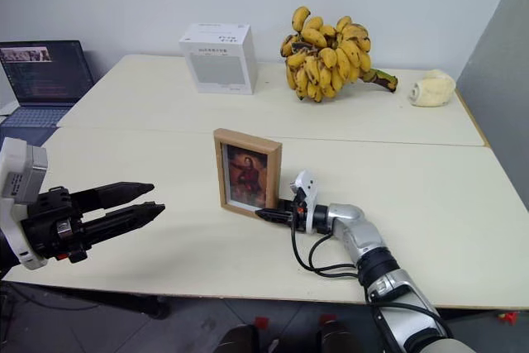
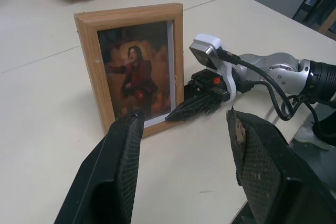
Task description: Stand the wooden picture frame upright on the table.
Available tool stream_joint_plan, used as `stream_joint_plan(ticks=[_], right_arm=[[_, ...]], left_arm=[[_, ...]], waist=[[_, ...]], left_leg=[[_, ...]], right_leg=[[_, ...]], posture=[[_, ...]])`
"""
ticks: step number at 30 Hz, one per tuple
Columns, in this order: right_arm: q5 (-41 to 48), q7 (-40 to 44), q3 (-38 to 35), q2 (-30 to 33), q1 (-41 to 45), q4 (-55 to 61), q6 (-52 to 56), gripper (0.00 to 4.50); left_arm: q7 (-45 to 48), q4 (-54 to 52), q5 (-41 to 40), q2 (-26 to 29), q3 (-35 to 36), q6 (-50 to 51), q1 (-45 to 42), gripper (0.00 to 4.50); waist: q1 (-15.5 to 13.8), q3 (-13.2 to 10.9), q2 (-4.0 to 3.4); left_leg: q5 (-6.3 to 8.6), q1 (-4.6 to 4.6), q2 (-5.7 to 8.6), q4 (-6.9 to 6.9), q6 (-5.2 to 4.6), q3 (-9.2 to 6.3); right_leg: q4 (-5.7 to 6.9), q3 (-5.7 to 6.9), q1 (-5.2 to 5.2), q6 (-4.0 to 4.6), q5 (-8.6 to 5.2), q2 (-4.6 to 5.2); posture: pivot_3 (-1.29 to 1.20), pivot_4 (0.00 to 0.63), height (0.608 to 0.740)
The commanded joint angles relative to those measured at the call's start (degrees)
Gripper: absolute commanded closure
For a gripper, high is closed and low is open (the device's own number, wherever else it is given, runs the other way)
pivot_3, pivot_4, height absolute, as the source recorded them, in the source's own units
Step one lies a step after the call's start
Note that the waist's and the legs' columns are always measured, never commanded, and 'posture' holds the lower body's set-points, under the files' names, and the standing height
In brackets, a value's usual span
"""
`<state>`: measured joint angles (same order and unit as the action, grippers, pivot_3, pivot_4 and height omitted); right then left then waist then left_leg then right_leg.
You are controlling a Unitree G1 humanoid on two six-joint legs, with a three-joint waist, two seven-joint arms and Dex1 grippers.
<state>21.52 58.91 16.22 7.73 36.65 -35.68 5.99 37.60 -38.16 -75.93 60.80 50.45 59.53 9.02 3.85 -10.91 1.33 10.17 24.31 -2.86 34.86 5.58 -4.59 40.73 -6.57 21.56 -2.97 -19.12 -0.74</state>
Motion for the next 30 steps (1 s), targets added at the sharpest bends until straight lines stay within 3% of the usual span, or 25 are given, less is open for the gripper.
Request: stream_joint_plan(ticks=[1,7,13,19,24,30], right_arm=[[-1.2,1.6,-2.4,0.1,-0.4,-1.7,-1.8,2.84],[-3.5,1.4,-3.3,0.3,-0.7,-0.8,-2.1,1.50],[-6.4,-1.1,-3.2,2.3,-2.0,4.3,-1.0,1.50],[-8.3,0.2,-2.8,14.5,-10.9,24.9,6.7,1.50],[-4.3,1.3,-6.7,25.3,-16.0,42.6,15.5,1.50],[4.2,0.6,-13.7,31.9,-14.3,58.7,25.7,1.50]], left_arm=[[-0.3,0.1,-1.1,1.4,1.6,-0.4,-0.4,1.83],[-1.1,0.0,-1.5,1.6,0.0,-0.9,-0.9,1.82],[-2.4,-0.4,0.8,0.6,-3.1,-2.9,-2.7,1.82],[-0.8,-1.6,7.6,-2.1,-7.9,-7.8,-2.8,1.82],[1.5,0.0,11.3,-3.1,-12.0,-10.9,-4.2,1.82],[4.2,2.5,11.5,-3.0,-15.2,-11.5,-6.4,1.82]], waist=[[0.0,0.0,0.00],[0.0,0.0,0.00],[-0.1,0.0,0.00],[-0.9,0.0,-0.03],[-0.7,0.0,-0.03],[-0.3,-0.1,-0.07]], left_leg=[[0.00,-0.01,0.00,0.00,0.00,-0.01],[0.00,-0.04,0.00,0.00,0.00,0.00],[0.00,-0.05,0.01,0.00,0.00,0.00],[0.02,0.01,0.06,-0.03,0.04,0.03],[0.04,0.05,0.02,-0.04,0.05,0.04],[0.04,0.03,0.00,-0.04,0.04,0.13]], right_leg=[[0.00,0.00,-0.02,-0.01,0.00,0.00],[-0.01,0.00,-0.04,-0.01,-0.02,0.00],[-0.03,-0.01,-0.05,-0.07,-0.06,0.00],[-0.27,-0.06,-0.10,-0.22,-0.14,0.06],[-0.42,-0.08,-0.10,-0.25,-0.14,0.04],[-0.42,-0.19,-0.09,-0.30,-0.15,0.01]], posture=[[0.00,0.150,0.740],[0.00,0.150,0.740],[0.00,0.150,0.740],[0.00,0.150,0.740],[0.00,0.150,0.740],[0.00,0.150,0.740]])
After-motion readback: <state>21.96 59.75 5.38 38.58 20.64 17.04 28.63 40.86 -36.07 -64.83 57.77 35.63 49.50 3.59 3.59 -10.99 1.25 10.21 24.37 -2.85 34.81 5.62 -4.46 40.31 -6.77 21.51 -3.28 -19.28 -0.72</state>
